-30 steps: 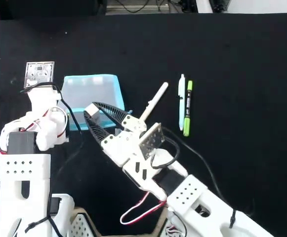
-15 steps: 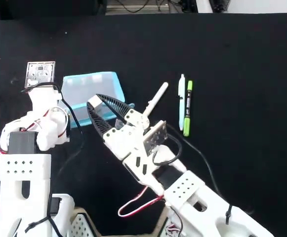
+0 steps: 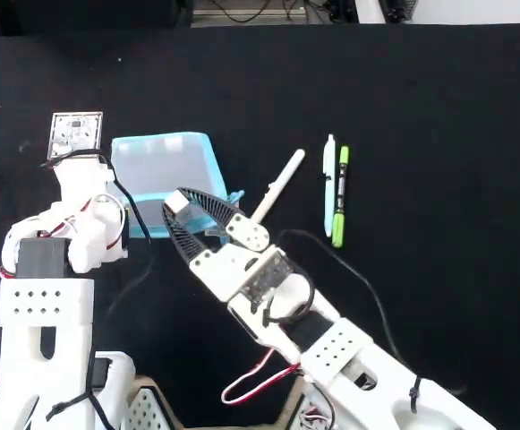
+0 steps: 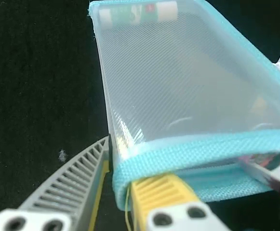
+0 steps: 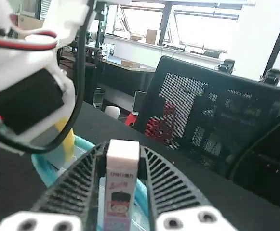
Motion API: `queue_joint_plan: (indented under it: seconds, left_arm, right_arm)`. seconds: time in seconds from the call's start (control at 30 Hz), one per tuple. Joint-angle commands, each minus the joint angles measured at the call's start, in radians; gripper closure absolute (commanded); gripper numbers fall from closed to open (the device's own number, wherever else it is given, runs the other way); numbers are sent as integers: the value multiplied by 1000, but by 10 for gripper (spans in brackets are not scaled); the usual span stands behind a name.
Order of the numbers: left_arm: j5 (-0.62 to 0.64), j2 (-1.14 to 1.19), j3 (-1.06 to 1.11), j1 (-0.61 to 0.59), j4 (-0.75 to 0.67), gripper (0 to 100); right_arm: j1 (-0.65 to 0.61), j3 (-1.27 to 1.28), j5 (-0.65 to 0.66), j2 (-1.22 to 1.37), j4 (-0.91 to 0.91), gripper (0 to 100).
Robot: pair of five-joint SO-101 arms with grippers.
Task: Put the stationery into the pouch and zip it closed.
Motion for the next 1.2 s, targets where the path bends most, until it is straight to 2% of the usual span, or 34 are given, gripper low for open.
queue_joint_plan:
  seconds: [0.0, 0.3, 0.5, 0.7, 1.0, 1.17]
  left_arm:
    - [8, -9, -15, -10, -12, 970]
    - [8, -9, -15, -10, -12, 970]
    - [8, -9, -15, -10, -12, 970]
    - [8, -9, -15, -10, -12, 970]
    - [8, -9, -15, -10, -12, 970]
    - [8, -9, -15, -10, -12, 970]
  right_arm:
    - [32, 22, 26, 12, -5, 988]
    - [40, 50, 28, 10, -5, 988]
    - [35, 104, 28, -93, 20, 987]
    - [28, 99, 28, -302, 281, 987]
    - [-20, 41, 29, -670, 827, 987]
    - [-20, -47, 29, -667, 950, 987]
